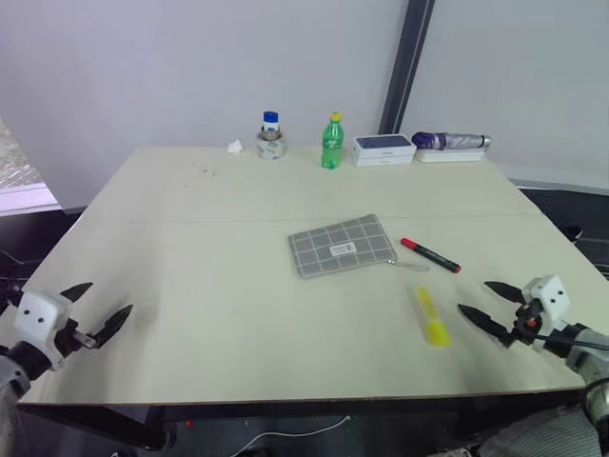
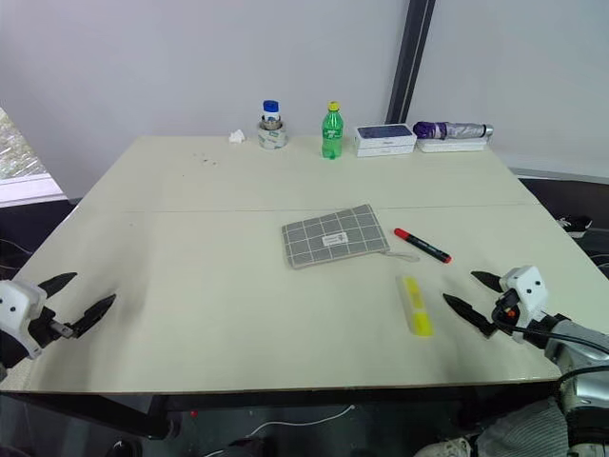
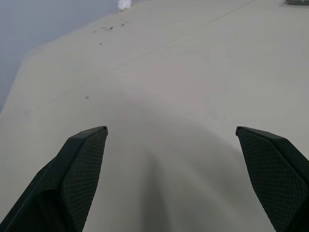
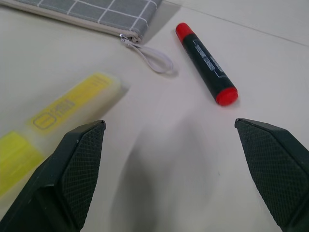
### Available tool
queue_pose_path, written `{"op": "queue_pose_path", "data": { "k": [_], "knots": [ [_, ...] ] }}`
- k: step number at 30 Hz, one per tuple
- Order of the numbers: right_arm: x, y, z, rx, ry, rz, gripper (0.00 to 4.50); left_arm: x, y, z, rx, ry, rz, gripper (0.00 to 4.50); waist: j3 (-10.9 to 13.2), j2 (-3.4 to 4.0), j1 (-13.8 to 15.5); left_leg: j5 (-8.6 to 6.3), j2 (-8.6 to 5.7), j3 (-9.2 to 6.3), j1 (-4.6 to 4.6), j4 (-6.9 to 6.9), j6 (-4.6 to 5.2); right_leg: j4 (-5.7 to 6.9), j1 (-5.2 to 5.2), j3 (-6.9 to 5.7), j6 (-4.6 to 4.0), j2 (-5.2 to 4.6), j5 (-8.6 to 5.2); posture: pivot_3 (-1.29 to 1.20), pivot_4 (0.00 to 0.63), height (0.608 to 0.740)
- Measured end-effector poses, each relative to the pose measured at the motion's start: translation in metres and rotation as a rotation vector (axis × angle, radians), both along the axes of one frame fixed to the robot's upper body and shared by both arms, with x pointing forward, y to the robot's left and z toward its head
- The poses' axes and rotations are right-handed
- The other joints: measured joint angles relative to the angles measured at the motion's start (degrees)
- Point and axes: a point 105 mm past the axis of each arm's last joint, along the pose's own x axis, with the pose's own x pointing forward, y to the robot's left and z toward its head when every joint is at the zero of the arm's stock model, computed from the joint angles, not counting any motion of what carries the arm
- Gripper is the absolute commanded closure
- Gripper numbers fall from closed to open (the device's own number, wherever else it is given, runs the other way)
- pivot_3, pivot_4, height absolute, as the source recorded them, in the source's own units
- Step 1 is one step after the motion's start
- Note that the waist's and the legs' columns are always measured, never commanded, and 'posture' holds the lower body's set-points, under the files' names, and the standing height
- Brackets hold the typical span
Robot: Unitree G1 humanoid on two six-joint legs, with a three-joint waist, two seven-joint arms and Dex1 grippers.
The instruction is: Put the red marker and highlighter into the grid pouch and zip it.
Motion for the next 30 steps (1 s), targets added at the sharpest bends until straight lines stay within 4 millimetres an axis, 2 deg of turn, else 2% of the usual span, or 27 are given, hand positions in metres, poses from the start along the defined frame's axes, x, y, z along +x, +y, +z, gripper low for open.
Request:
{"op": "queue_pose_path", "data": {
  "k": [7,14,21,30],
  "knots": [
    [0.004,0.000,0.003,-0.001,-0.009,-0.005,0.05,0.003,-0.003,-0.008,-0.006,0.011,0.010,0.00,0.00,0.00,0.11,0.00,0.01,0.03,0.03,-0.06,0.00,-0.02,-0.02,0.02,0.00,0.00,0.00,0.00,0.150,0.740],
    [0.007,-0.002,0.005,-0.017,-0.029,-0.016,0.05,0.012,-0.010,-0.007,0.020,-0.011,-0.013,0.00,0.00,0.00,0.02,0.00,0.01,0.06,0.04,-0.07,0.00,-0.02,-0.03,0.05,0.00,0.00,0.00,0.00,0.150,0.740],
    [0.007,-0.004,0.002,-0.022,-0.024,-0.029,0.05,0.010,-0.009,-0.014,0.014,0.012,-0.020,0.00,0.00,0.00,-0.02,0.00,0.04,0.09,0.04,-0.08,0.00,-0.01,-0.06,0.06,0.00,0.01,0.00,0.00,0.150,0.740],
    [0.015,-0.008,0.009,-0.024,-0.057,-0.065,0.05,0.008,-0.017,-0.008,0.085,-0.058,-0.058,0.00,0.00,0.00,0.00,0.00,0.04,0.11,0.04,-0.08,0.00,-0.01,-0.07,0.08,0.00,0.00,0.00,0.00,0.150,0.740]
  ]
}}
